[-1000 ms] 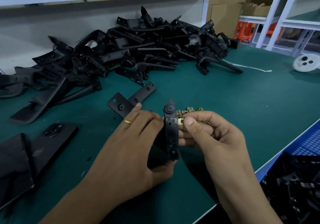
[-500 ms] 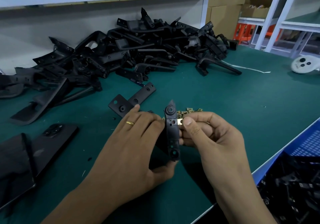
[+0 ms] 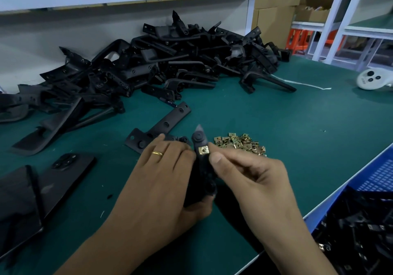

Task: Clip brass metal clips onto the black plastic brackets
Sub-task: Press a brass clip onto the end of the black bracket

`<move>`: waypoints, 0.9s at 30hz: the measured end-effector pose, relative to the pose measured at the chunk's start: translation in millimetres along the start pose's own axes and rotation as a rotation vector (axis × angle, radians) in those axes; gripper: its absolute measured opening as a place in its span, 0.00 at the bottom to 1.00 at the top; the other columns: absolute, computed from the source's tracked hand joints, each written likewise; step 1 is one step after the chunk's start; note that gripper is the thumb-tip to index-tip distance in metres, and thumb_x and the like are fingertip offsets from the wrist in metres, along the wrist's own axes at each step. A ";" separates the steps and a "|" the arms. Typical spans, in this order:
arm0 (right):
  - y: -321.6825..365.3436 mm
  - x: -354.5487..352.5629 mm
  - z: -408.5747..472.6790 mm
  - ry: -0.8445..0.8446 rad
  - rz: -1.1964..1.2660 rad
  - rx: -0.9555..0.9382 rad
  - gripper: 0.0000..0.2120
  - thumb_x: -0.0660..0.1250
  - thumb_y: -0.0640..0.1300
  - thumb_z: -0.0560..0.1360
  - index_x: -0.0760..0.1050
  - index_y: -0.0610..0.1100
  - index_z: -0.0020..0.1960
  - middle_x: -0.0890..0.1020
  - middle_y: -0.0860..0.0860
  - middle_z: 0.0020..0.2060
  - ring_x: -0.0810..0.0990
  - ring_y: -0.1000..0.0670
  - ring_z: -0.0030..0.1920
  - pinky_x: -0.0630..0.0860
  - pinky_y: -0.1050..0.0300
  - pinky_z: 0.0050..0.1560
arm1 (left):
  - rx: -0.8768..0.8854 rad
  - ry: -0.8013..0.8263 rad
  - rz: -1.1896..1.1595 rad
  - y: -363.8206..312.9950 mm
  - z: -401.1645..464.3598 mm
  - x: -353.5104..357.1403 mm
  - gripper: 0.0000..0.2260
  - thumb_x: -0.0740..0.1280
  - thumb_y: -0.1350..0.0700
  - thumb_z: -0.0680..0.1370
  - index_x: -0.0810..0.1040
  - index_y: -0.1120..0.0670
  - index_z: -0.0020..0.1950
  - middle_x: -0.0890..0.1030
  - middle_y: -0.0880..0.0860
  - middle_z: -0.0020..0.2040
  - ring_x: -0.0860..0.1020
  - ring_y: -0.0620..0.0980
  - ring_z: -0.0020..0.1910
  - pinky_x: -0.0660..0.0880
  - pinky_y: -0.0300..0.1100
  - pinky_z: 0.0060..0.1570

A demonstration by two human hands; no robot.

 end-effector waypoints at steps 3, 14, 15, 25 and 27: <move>-1.3 2.6 1.3 0.144 -0.071 -0.004 0.14 0.72 0.46 0.78 0.84 0.53 0.63 0.84 0.61 0.61 0.77 0.60 0.68 0.74 0.66 0.63 | -0.067 -0.056 -0.030 3.1 -2.3 -0.3 0.26 0.65 0.39 0.74 0.77 0.57 0.61 0.78 0.52 0.56 0.76 0.55 0.59 0.67 0.54 0.74; 3.5 -43.2 1.7 -0.413 -0.441 -0.101 0.17 0.68 0.61 0.79 0.83 0.52 0.38 0.85 0.55 0.34 0.82 0.57 0.36 0.75 0.64 0.39 | -0.230 -0.170 -0.219 23.3 -7.3 -5.3 0.20 0.65 0.31 0.74 0.67 0.42 0.57 0.69 0.39 0.52 0.69 0.43 0.52 0.66 0.38 0.54; 1.0 -39.9 3.6 -0.374 -0.567 -0.129 0.10 0.70 0.57 0.79 0.83 0.55 0.42 0.84 0.56 0.38 0.81 0.56 0.40 0.76 0.62 0.42 | -0.233 -0.173 -0.221 22.9 -7.1 -5.1 0.20 0.65 0.31 0.74 0.68 0.42 0.56 0.69 0.39 0.52 0.70 0.43 0.52 0.66 0.39 0.54; -10.5 -24.3 8.0 -0.172 -1.122 -0.136 0.05 0.78 0.52 0.72 0.85 0.59 0.47 0.72 0.60 0.43 0.72 0.55 0.49 0.68 0.63 0.37 | -0.234 -0.153 -0.216 21.2 -7.0 -6.2 0.21 0.65 0.30 0.74 0.72 0.45 0.56 0.72 0.41 0.51 0.72 0.45 0.52 0.74 0.46 0.54; -10.3 -25.3 9.4 -0.150 -1.090 -0.121 0.05 0.78 0.51 0.72 0.84 0.59 0.47 0.72 0.61 0.44 0.70 0.58 0.50 0.65 0.71 0.40 | -0.230 -0.131 -0.216 20.3 -7.3 -5.7 0.21 0.65 0.30 0.74 0.72 0.44 0.56 0.72 0.40 0.51 0.72 0.45 0.52 0.74 0.46 0.54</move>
Point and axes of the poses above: each hand's wrist, its own z-axis towards the middle knuckle, its own x-axis out of the palm, y = z × x, the point moved 3 cm from there along z, towards the middle knuckle
